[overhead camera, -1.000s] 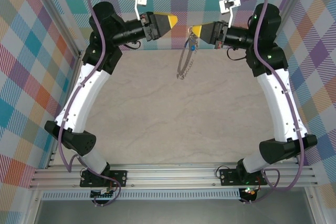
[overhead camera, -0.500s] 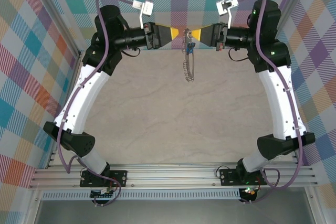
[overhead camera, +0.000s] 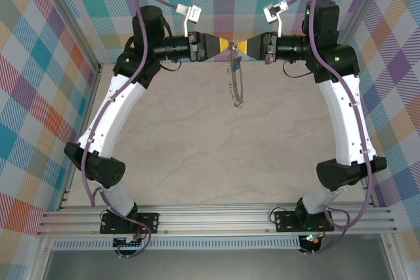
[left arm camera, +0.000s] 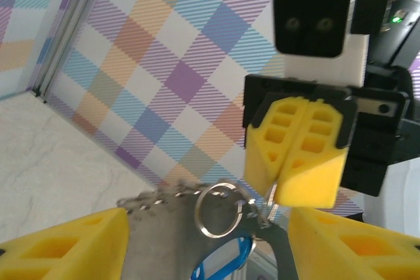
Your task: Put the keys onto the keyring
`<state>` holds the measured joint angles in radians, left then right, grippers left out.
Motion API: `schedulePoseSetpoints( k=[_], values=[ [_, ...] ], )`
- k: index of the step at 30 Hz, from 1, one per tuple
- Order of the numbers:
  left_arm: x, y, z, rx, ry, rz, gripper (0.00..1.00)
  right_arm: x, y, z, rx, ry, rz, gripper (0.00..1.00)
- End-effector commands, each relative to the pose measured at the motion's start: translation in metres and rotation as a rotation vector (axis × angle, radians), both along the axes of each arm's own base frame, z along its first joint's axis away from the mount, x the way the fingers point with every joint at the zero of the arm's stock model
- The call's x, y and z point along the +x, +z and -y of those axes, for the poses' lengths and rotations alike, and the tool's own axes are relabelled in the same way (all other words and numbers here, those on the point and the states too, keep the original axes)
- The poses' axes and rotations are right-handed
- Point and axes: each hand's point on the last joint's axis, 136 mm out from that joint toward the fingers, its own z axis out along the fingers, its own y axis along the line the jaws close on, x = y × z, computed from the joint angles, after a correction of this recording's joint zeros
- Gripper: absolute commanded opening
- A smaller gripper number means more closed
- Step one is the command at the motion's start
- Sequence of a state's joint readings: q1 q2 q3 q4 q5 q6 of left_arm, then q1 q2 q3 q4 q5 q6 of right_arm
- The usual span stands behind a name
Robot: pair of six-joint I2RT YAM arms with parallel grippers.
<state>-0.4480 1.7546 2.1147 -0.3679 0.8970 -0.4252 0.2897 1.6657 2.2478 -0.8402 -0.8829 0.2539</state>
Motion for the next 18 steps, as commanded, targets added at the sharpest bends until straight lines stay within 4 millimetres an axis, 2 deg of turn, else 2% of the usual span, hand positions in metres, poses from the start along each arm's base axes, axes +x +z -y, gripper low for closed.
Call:
schedulePoseSetpoints(
  k=[1,9,18],
  values=[
    [0.003,0.006,-0.001,-0.006,-0.009,0.022,0.65,-0.002,-0.005,0.001,-0.048,-0.006,0.012,0.0],
    [0.011,0.002,0.005,0.005,-0.021,-0.006,0.65,0.013,-0.02,0.001,-0.101,-0.038,-0.024,0.0],
    [0.01,-0.014,0.006,0.063,-0.05,-0.01,0.65,0.014,-0.029,-0.001,-0.115,-0.02,-0.055,0.0]
  ],
)
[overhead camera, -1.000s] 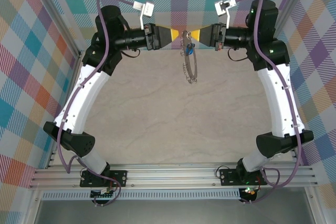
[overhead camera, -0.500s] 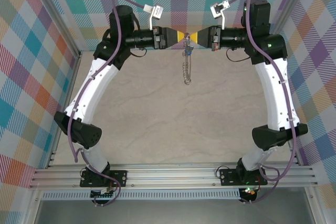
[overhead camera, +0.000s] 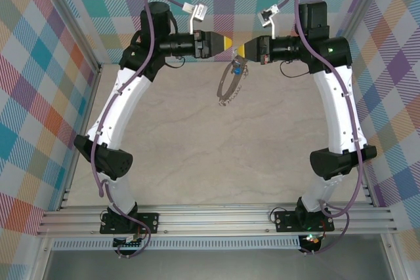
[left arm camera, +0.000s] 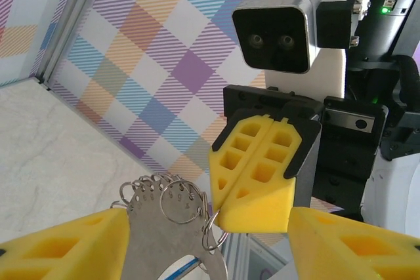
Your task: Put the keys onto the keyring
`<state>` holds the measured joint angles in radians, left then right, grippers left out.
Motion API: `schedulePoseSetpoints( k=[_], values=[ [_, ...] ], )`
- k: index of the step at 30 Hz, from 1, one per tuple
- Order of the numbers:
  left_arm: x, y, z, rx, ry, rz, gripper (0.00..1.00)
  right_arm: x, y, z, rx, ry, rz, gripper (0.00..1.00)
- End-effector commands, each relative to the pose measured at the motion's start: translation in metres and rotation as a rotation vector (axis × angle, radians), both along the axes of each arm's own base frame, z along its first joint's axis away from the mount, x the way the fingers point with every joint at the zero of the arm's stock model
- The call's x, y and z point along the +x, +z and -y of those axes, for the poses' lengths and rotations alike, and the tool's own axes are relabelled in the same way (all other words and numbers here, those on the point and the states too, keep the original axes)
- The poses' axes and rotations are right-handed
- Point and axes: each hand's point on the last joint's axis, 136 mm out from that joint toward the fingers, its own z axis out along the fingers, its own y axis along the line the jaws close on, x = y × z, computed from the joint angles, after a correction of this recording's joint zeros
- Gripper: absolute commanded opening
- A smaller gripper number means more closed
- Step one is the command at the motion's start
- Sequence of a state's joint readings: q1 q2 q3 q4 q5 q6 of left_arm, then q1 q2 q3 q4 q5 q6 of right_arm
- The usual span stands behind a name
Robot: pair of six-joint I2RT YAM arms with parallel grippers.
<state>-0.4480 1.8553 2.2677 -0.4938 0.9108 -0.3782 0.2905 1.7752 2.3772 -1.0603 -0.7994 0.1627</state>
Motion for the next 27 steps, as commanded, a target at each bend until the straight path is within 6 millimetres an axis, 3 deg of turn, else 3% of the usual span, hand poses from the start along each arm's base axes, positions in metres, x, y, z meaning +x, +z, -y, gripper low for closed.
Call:
schedulePoseSetpoints(
  k=[1,7,12,19,27],
  values=[
    [-0.003,-0.009,-0.001,0.03,-0.04,0.011,0.65,-0.01,0.007,-0.003,-0.001,0.04,0.038,0.0],
    [-0.008,-0.018,0.0,0.052,-0.077,0.015,0.64,-0.014,-0.013,-0.008,-0.07,0.062,0.004,0.0],
    [-0.016,-0.01,-0.003,0.038,-0.11,0.039,0.58,-0.022,-0.024,-0.01,-0.14,0.061,0.009,0.0],
    [-0.025,-0.009,-0.006,0.034,-0.15,0.036,0.32,-0.033,-0.017,-0.005,-0.157,0.053,0.045,0.0],
    [-0.039,-0.01,-0.01,0.035,-0.169,0.031,0.35,-0.041,-0.004,-0.007,-0.115,0.078,0.075,0.0]
  ],
)
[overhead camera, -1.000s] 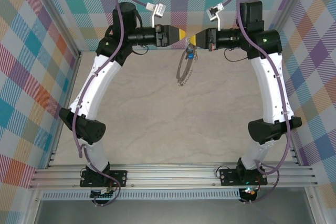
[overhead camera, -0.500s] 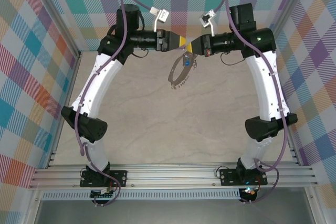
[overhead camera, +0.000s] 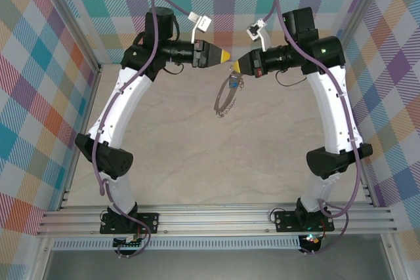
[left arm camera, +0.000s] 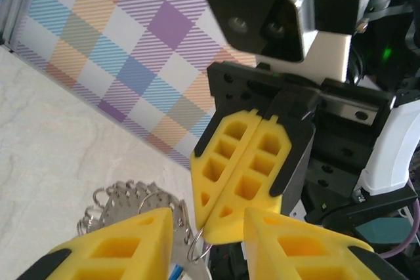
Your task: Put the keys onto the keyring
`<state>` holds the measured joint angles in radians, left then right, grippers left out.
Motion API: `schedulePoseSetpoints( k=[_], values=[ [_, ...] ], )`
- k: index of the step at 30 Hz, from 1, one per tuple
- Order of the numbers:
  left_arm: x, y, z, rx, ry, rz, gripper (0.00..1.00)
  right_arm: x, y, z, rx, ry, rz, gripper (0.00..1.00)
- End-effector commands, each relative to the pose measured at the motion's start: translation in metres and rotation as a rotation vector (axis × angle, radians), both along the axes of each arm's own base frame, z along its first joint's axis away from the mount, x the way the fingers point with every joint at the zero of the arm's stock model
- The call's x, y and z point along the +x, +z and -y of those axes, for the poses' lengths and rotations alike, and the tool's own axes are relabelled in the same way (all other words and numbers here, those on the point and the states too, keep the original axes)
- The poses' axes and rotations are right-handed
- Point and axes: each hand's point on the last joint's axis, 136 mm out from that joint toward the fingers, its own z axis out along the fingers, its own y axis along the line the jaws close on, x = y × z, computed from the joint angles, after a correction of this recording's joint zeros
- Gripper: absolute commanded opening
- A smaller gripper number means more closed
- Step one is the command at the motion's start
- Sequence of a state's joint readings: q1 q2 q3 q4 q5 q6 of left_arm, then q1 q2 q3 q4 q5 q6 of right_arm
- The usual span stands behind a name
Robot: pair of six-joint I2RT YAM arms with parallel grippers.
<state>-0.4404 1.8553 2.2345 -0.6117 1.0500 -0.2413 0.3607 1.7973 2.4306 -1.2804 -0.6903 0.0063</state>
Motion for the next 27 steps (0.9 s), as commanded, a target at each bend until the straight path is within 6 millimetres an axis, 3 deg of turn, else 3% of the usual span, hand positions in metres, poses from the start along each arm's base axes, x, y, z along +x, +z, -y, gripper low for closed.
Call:
schedulePoseSetpoints(
  k=[1,8,27],
  values=[
    [-0.018,0.015,-0.011,-0.02,-0.026,0.041,0.35,-0.018,0.031,0.001,0.06,0.047,0.093,0.0],
    [-0.022,0.014,-0.01,-0.029,-0.054,0.028,0.36,-0.025,0.041,-0.001,0.104,0.076,0.094,0.0],
    [-0.05,0.035,-0.006,-0.09,-0.153,0.056,0.35,-0.027,0.062,-0.004,0.213,0.089,0.102,0.0]
  ],
)
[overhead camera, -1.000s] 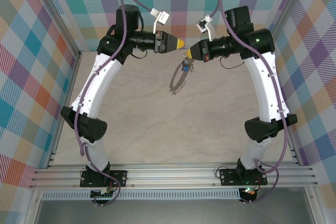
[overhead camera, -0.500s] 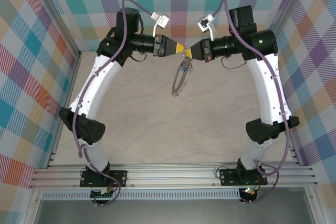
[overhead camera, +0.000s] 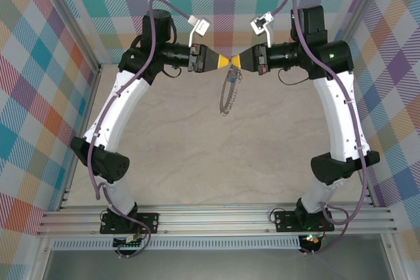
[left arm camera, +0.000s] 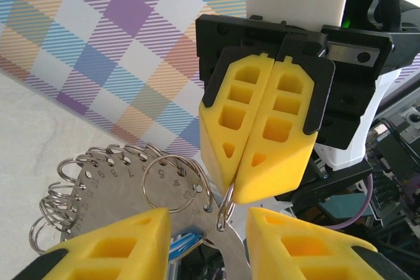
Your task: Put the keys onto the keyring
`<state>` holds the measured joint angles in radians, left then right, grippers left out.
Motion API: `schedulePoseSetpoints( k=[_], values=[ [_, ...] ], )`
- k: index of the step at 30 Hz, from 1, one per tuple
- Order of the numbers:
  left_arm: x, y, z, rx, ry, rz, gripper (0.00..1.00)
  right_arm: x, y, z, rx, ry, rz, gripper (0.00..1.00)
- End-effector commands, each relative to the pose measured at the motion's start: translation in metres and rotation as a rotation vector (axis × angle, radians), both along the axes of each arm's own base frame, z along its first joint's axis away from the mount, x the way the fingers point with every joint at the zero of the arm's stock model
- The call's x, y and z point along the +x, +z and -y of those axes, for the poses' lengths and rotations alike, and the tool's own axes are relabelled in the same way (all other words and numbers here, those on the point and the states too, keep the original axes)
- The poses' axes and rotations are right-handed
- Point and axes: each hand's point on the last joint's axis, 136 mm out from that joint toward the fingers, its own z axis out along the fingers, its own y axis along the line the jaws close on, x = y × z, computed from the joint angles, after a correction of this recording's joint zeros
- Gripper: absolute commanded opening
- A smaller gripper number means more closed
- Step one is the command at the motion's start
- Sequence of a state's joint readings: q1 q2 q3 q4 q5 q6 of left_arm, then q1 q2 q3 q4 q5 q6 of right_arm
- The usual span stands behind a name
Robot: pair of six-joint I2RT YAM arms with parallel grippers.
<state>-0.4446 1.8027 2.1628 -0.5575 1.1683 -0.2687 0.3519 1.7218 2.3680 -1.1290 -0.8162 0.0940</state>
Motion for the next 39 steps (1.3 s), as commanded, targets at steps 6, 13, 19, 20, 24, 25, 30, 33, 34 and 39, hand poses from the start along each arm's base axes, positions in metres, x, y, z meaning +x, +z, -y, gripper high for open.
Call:
schedulePoseSetpoints(
  k=[6,13,19,20,24,25,30,33,34,39],
  values=[
    [-0.022,0.031,-0.001,-0.064,-0.046,0.077,0.35,-0.01,0.024,-0.001,0.083,0.041,0.046,0.0],
    [-0.027,0.035,0.004,-0.074,-0.075,0.085,0.33,-0.01,0.026,-0.001,0.097,0.037,0.046,0.0],
    [-0.035,0.032,0.008,-0.07,-0.11,0.075,0.28,-0.008,0.027,-0.002,0.099,0.03,0.048,0.0],
    [-0.037,0.033,0.008,-0.07,-0.111,0.079,0.24,-0.008,0.027,-0.001,0.099,0.029,0.048,0.0],
    [-0.038,0.034,0.008,-0.073,-0.113,0.086,0.15,-0.008,0.026,-0.002,0.1,0.029,0.045,0.0],
    [-0.038,0.035,0.009,-0.073,-0.113,0.087,0.13,-0.008,0.026,-0.002,0.101,0.03,0.045,0.0],
    [-0.04,0.041,0.011,-0.085,-0.11,0.106,0.01,-0.009,0.026,-0.002,0.104,0.038,0.04,0.0],
    [-0.04,0.046,0.012,-0.092,-0.097,0.118,0.0,-0.009,0.028,-0.001,0.104,0.026,0.047,0.0],
    [-0.039,0.047,0.012,-0.094,-0.09,0.122,0.0,-0.008,0.03,0.0,0.104,0.016,0.053,0.06],
    [-0.036,0.059,0.01,-0.114,-0.034,0.164,0.0,0.003,0.049,0.022,0.172,-0.081,0.09,0.42]
  ],
)
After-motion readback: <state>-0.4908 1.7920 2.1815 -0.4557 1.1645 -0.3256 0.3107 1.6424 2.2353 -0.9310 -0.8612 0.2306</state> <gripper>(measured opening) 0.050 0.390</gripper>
